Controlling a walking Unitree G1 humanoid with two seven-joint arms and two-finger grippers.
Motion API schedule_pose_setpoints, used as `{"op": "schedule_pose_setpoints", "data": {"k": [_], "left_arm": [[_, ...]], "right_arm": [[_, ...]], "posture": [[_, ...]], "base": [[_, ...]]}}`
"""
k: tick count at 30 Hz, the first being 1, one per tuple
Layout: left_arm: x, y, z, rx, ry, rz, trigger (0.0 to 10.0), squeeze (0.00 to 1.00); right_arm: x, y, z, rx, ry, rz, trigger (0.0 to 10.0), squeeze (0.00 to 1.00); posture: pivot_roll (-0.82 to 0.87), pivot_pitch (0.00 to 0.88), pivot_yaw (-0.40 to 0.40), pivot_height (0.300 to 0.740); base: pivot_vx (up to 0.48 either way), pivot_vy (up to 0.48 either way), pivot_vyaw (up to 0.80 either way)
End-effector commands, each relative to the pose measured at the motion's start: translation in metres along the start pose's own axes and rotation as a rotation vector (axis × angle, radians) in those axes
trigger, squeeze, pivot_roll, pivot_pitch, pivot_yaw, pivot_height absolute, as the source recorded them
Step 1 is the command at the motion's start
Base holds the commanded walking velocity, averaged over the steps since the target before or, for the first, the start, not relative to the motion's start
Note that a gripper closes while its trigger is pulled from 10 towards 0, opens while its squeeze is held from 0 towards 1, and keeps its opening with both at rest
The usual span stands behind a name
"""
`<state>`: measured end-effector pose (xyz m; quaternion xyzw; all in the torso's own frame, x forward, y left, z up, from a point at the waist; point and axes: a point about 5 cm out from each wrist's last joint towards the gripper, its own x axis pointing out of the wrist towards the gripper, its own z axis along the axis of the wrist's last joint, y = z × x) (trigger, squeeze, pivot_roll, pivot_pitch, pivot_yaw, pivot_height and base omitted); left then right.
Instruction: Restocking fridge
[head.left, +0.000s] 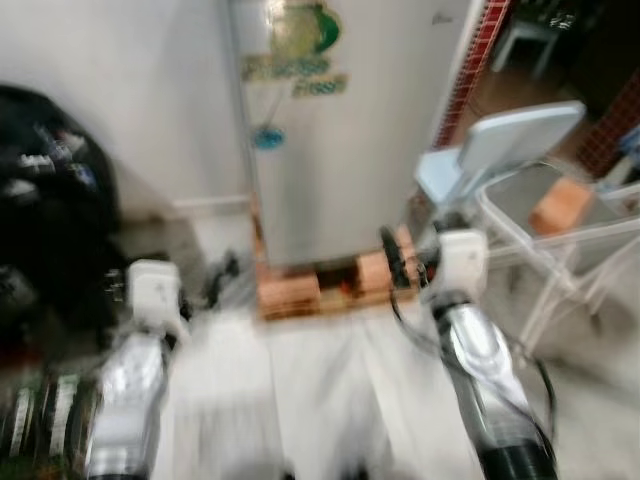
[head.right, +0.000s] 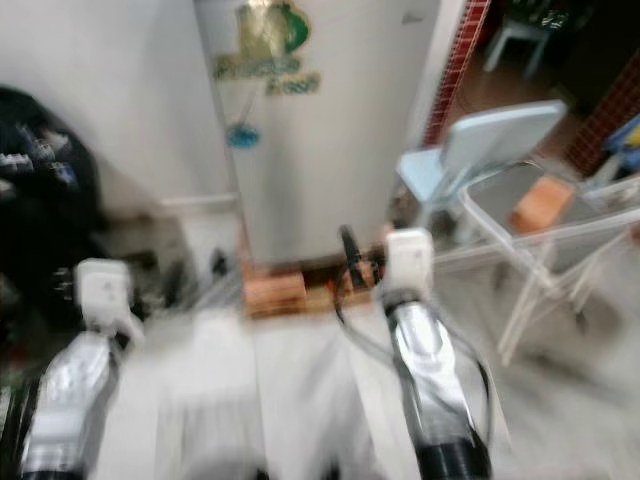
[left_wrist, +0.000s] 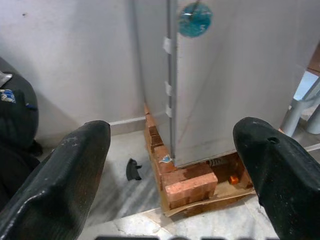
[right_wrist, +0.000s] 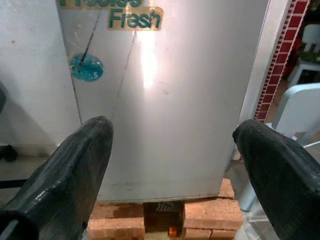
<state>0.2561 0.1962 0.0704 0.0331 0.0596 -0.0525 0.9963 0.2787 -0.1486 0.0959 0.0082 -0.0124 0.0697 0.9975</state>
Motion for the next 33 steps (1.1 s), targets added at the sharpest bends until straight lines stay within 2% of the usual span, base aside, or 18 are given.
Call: {"op": "schedule_pose_setpoints", "data": {"k": [1,7,11,18,22,26,31,33], "left_arm": [[-0.001,0.005,0.000,0.008,0.007,0.014,10.0,0.00],[-0.003,0.001,-0.002,-0.023,0.009,-0.022,10.0,0.00],[-0.001,0.001,0.002,-0.018,-0.020,-0.025,10.0,0.00],[0.004,0.008,0.006,0.028,-0.029,0.022,10.0,0.00],[0.007,0.009,0.007,0.037,-0.026,0.018,10.0,0.00],[0.010,0.006,0.006,0.047,-0.009,-0.022,10.0,0.00],[0.014,0.006,0.005,0.050,-0.001,-0.029,10.0,0.00],[0.014,0.007,0.002,0.032,0.011,-0.005,10.0,0.00]], "right_arm": [[0.004,0.005,0.004,0.014,-0.011,0.014,10.0,0.00],[0.004,0.006,0.003,0.024,-0.011,0.020,10.0,0.00],[0.005,0.006,0.004,0.022,-0.014,0.016,10.0,0.00],[0.010,0.003,0.006,0.027,-0.019,-0.014,10.0,0.00],[0.012,0.003,0.009,0.036,-0.042,-0.039,10.0,0.00],[0.009,0.001,0.004,0.053,-0.044,-0.088,10.0,0.00],[0.005,0.003,0.002,0.049,-0.034,-0.086,10.0,0.00],[0.004,0.002,-0.001,0.041,-0.014,-0.066,10.0,0.00]], "posture": [[0.12,0.020,-0.015,0.740],[0.12,0.022,-0.016,0.740],[0.11,0.022,-0.010,0.740],[0.12,0.029,0.020,0.740],[0.11,0.024,0.060,0.740],[0.10,0.016,0.095,0.740],[0.09,0.018,0.088,0.740],[0.10,0.024,0.061,0.740]], "base": [[0.000,0.480,0.00],[0.000,0.480,0.00],[0.000,0.441,-0.74],[0.000,0.000,-0.59],[0.000,0.000,-0.65],[0.000,0.000,0.00],[0.000,0.000,0.00],[0.000,0.369,-0.70]]}}
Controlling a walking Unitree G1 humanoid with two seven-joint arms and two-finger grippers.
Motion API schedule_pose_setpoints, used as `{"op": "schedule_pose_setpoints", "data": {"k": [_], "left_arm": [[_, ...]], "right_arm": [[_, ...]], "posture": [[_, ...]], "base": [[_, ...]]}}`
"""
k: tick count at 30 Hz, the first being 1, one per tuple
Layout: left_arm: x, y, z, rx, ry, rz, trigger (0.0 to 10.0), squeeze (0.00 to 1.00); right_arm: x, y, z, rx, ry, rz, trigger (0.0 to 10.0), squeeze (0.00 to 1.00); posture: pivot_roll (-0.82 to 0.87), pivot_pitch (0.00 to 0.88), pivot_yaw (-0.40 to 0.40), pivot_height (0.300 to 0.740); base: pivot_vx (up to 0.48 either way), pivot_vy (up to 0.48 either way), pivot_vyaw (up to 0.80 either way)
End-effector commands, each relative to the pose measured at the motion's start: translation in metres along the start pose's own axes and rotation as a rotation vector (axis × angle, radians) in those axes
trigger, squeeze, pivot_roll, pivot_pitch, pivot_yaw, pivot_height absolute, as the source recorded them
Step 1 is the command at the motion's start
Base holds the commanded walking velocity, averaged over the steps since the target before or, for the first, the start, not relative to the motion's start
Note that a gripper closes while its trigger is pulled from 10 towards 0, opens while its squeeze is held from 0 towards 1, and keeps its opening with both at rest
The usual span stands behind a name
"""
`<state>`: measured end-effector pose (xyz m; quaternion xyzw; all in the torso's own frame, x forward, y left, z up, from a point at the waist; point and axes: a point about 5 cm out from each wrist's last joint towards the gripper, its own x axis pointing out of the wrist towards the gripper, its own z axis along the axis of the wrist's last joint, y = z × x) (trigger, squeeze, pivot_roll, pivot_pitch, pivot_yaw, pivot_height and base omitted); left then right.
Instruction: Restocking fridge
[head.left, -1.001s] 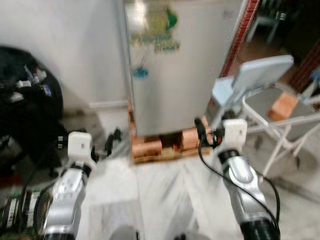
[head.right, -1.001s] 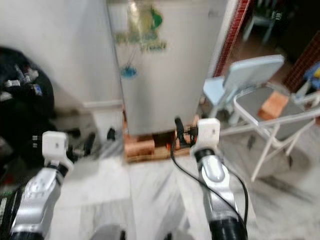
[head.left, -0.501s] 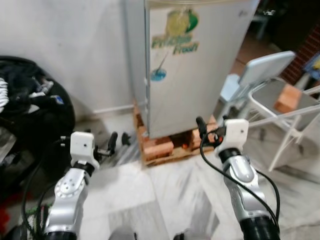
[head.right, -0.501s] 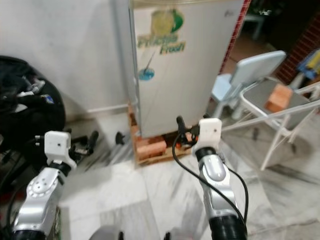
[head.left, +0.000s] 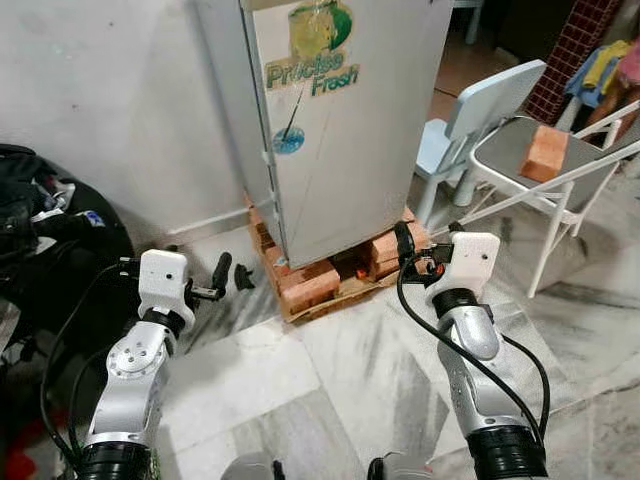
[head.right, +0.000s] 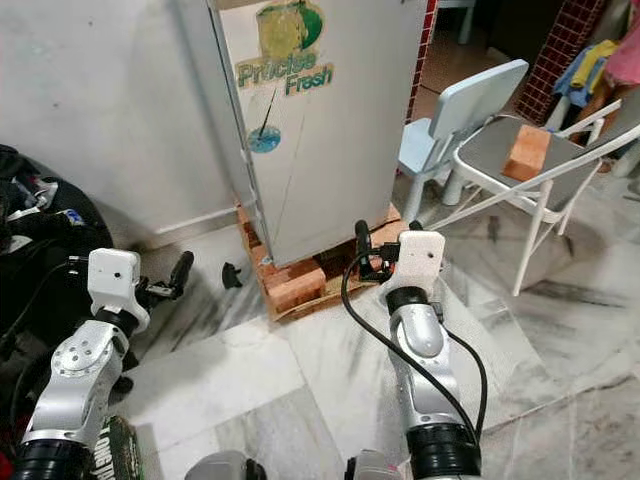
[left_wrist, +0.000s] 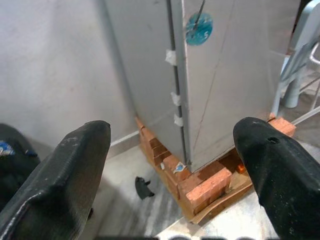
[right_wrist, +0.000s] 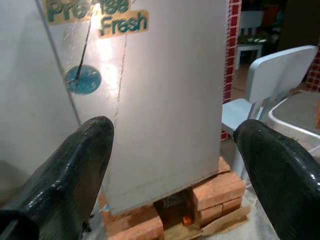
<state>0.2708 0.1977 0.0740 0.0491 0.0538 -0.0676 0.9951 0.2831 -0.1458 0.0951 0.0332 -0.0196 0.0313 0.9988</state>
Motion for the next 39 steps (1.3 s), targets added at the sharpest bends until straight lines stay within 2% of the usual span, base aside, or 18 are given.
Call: {"op": "schedule_pose_setpoints", "data": {"k": [1,6,10,15,19,27,34,39], "left_arm": [[0.000,0.004,-0.004,-0.007,0.024,0.029,10.0,0.00],[-0.007,0.001,-0.009,-0.006,0.031,0.019,10.0,0.00],[-0.012,0.003,-0.011,-0.026,0.032,0.027,10.0,0.00],[-0.012,0.004,-0.009,-0.016,0.022,0.012,10.0,0.00],[-0.010,0.004,-0.005,0.000,-0.002,-0.019,10.0,0.00],[-0.004,0.001,-0.001,0.005,-0.012,-0.049,10.0,0.00],[-0.006,-0.003,-0.007,-0.028,0.015,-0.037,10.0,0.00],[-0.009,-0.008,-0.012,-0.064,0.028,-0.042,10.0,0.00]], "right_arm": [[-0.001,-0.001,0.000,-0.011,0.006,0.013,10.0,0.00],[0.008,0.002,0.004,-0.027,-0.007,0.066,10.0,0.00],[0.013,0.014,0.009,-0.037,-0.031,0.106,10.0,0.00],[0.016,0.018,0.009,-0.038,-0.031,0.119,10.0,0.00],[0.019,0.018,0.015,-0.042,-0.049,0.119,10.0,0.00],[0.017,0.020,0.017,-0.053,-0.063,0.115,10.0,0.00],[0.014,0.020,0.012,-0.045,-0.048,0.113,10.0,0.00],[0.013,0.020,0.010,-0.047,-0.042,0.120,10.0,0.00]], "posture": [[0.10,0.024,0.061,0.740],[0.12,0.030,0.026,0.740],[0.13,0.033,0.012,0.740],[0.14,0.038,0.009,0.740],[0.13,0.048,0.017,0.740],[0.12,0.056,0.018,0.740],[0.12,0.065,0.007,0.740],[0.12,0.060,-0.008,0.740]], "base": [[0.000,0.480,-0.80],[0.000,0.480,-0.80],[0.000,0.457,-0.80],[0.049,0.438,-0.69],[0.320,0.347,0.00],[0.439,0.000,0.00],[0.444,0.000,-0.76],[0.199,0.399,-0.65]]}}
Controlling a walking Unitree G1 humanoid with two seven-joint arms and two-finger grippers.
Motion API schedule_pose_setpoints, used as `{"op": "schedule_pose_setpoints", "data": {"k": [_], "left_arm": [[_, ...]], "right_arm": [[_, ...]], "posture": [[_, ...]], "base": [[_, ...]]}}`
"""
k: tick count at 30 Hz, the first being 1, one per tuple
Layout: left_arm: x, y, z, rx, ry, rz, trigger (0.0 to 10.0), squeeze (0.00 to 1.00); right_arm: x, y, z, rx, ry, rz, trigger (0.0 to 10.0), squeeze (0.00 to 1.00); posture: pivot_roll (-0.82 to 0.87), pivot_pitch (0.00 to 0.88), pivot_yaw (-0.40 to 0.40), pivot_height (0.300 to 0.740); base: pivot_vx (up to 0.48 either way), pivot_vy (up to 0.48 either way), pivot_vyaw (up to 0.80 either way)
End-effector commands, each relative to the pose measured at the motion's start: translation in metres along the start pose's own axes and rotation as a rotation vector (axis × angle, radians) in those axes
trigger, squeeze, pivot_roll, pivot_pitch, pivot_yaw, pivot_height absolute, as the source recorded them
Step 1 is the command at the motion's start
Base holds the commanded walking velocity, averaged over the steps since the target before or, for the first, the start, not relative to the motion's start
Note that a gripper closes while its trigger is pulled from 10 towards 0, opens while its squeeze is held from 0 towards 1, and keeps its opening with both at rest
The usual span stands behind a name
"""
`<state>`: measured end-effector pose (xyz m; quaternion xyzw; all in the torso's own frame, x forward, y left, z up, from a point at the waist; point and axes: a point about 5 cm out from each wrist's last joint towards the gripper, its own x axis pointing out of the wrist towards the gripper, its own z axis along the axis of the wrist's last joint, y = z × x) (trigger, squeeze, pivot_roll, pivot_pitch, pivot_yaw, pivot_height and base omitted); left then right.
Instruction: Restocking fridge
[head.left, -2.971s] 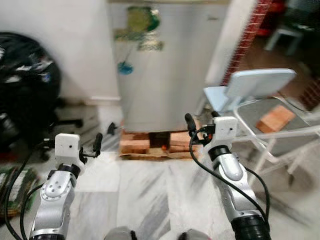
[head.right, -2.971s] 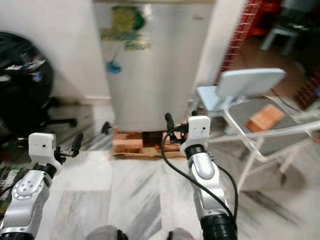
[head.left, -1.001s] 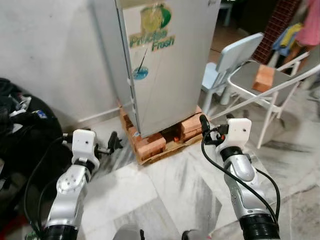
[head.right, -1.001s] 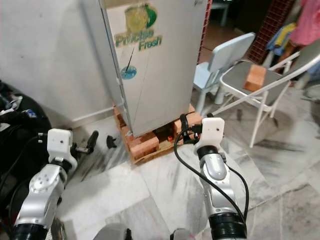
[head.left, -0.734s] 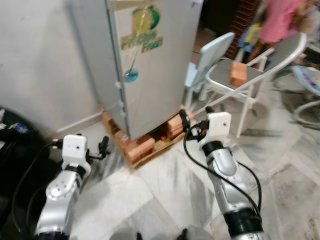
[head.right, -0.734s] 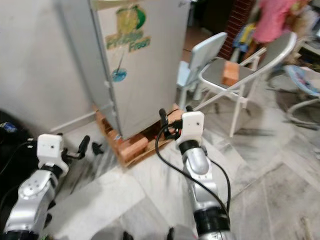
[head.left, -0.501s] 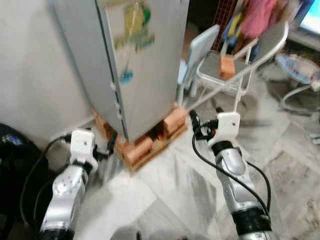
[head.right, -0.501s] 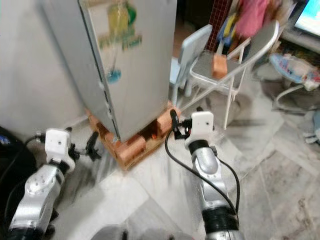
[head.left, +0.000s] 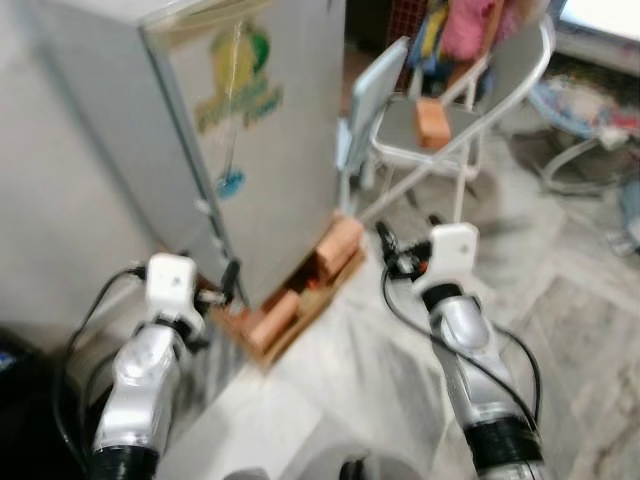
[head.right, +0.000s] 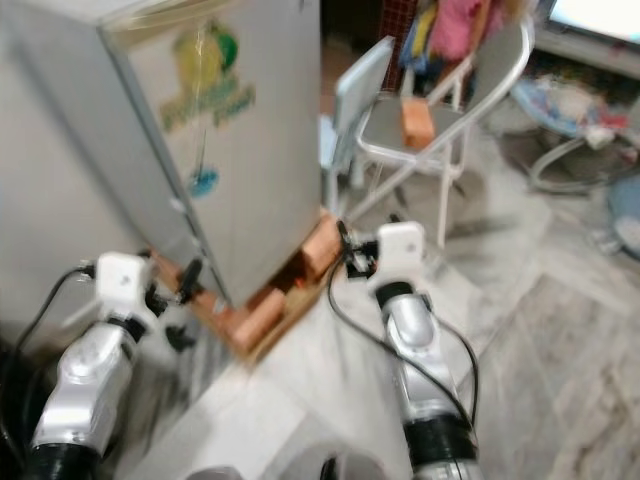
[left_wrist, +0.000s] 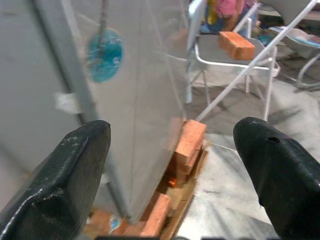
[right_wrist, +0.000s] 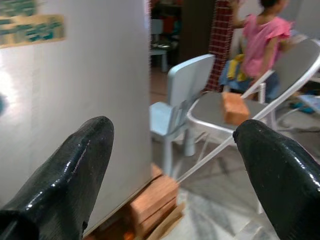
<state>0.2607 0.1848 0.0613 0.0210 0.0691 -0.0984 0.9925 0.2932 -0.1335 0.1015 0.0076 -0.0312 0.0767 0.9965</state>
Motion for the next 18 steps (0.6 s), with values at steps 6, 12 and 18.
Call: {"op": "schedule_pose_setpoints", "data": {"k": [6,12,18], "left_arm": [[-0.0029,0.0054,-0.0017,-0.025,0.012,0.030,10.0,0.00],[-0.0067,0.0056,-0.0023,-0.040,0.005,0.027,10.0,0.00],[-0.0086,0.0062,-0.0041,-0.047,0.018,0.019,10.0,0.00]], "right_arm": [[0.0044,0.0069,0.0036,-0.008,-0.012,0.028,10.0,0.00],[0.0004,0.0059,-0.0030,-0.020,0.015,0.029,10.0,0.00],[0.0011,0.0077,-0.0035,-0.018,0.016,0.031,10.0,0.00]], "posture": [[0.13,0.053,-0.023,0.740],[0.14,0.057,-0.034,0.740],[0.14,0.052,-0.032,0.740]], "base": [[0.000,0.480,-0.14],[0.000,0.400,0.00],[0.000,0.320,0.00]]}}
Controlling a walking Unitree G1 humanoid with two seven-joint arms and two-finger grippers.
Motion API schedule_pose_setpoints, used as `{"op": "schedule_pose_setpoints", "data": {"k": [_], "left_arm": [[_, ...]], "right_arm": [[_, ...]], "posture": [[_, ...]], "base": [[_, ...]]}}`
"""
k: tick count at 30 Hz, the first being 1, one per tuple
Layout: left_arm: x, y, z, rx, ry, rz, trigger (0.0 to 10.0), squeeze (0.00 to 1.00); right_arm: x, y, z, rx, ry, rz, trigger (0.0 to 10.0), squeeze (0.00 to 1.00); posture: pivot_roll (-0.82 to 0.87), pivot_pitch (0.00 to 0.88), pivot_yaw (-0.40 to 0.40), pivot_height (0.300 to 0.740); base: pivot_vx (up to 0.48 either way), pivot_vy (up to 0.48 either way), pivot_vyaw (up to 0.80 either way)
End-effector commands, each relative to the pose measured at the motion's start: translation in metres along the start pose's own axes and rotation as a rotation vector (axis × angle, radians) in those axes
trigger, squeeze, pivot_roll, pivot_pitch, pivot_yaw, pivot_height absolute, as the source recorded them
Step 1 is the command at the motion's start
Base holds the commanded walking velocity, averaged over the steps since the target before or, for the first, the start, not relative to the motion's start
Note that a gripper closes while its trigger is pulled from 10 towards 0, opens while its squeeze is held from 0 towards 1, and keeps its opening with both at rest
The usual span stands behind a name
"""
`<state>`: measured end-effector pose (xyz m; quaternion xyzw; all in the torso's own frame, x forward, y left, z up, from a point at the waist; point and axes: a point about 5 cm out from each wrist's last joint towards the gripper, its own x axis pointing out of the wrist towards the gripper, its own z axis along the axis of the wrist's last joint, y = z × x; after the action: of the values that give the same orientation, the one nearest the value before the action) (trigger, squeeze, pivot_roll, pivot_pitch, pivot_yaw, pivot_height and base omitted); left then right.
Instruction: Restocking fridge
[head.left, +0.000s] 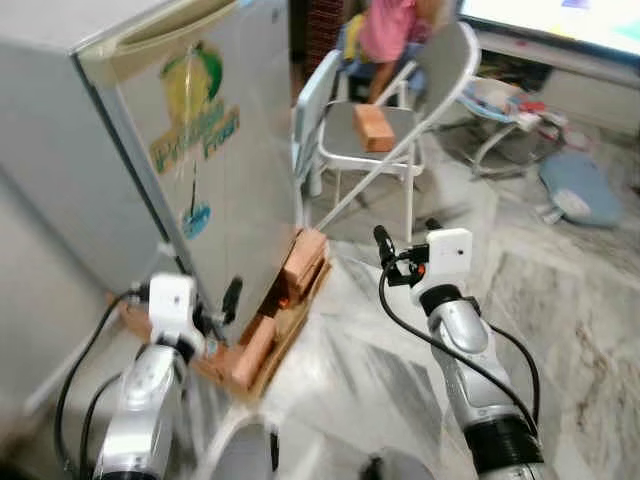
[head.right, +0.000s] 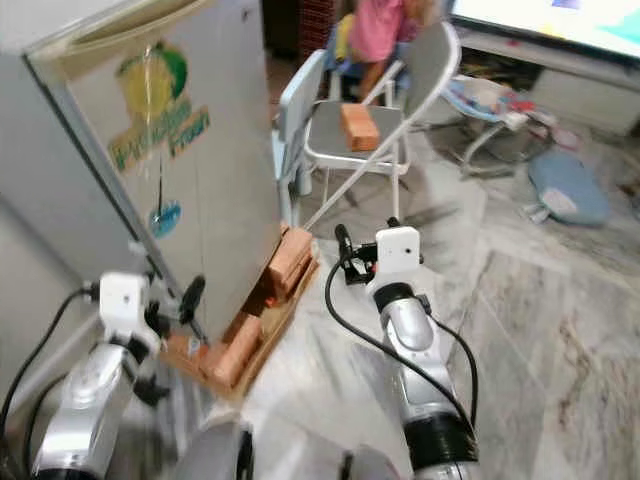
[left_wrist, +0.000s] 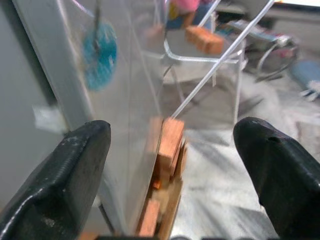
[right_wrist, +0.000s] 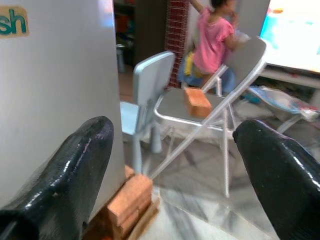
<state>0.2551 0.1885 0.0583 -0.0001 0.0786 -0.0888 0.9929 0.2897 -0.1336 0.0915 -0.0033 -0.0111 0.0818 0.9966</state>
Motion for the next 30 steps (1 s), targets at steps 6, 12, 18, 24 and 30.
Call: {"op": "schedule_pose_setpoints", "data": {"k": [6,12,18,24,30], "left_arm": [[-0.0006,0.0027,0.0039,0.036,-0.018,-0.033,10.0,0.00],[0.0008,0.0009,0.0075,0.029,-0.049,-0.040,10.0,0.00],[-0.0002,0.0016,0.0083,0.024,-0.044,-0.032,10.0,0.00],[0.0003,-0.0017,0.0083,0.024,-0.055,-0.052,10.0,0.00],[0.0013,-0.0023,0.0088,0.025,-0.058,-0.052,10.0,0.00]], "right_arm": [[0.0091,0.0070,0.0105,-0.003,-0.041,0.011,10.0,0.00],[0.0089,0.0041,0.0100,-0.006,-0.039,-0.002,10.0,0.00],[0.0064,0.0031,0.0061,-0.007,-0.020,-0.014,10.0,0.00],[0.0073,0.0029,0.0057,-0.013,-0.018,-0.018,10.0,0.00],[0.0071,0.0012,0.0039,-0.021,-0.008,-0.023,10.0,0.00]], "posture": [[0.13,0.059,-0.020,0.740],[0.13,0.063,-0.017,0.740],[0.13,0.064,-0.017,0.740],[0.13,0.061,-0.020,0.740],[0.13,0.059,-0.024,0.740]], "base": [[0.041,0.466,0.00],[0.129,0.202,0.00],[0.000,0.000,-0.34],[0.000,0.000,-0.80],[0.000,0.000,-0.80]]}}
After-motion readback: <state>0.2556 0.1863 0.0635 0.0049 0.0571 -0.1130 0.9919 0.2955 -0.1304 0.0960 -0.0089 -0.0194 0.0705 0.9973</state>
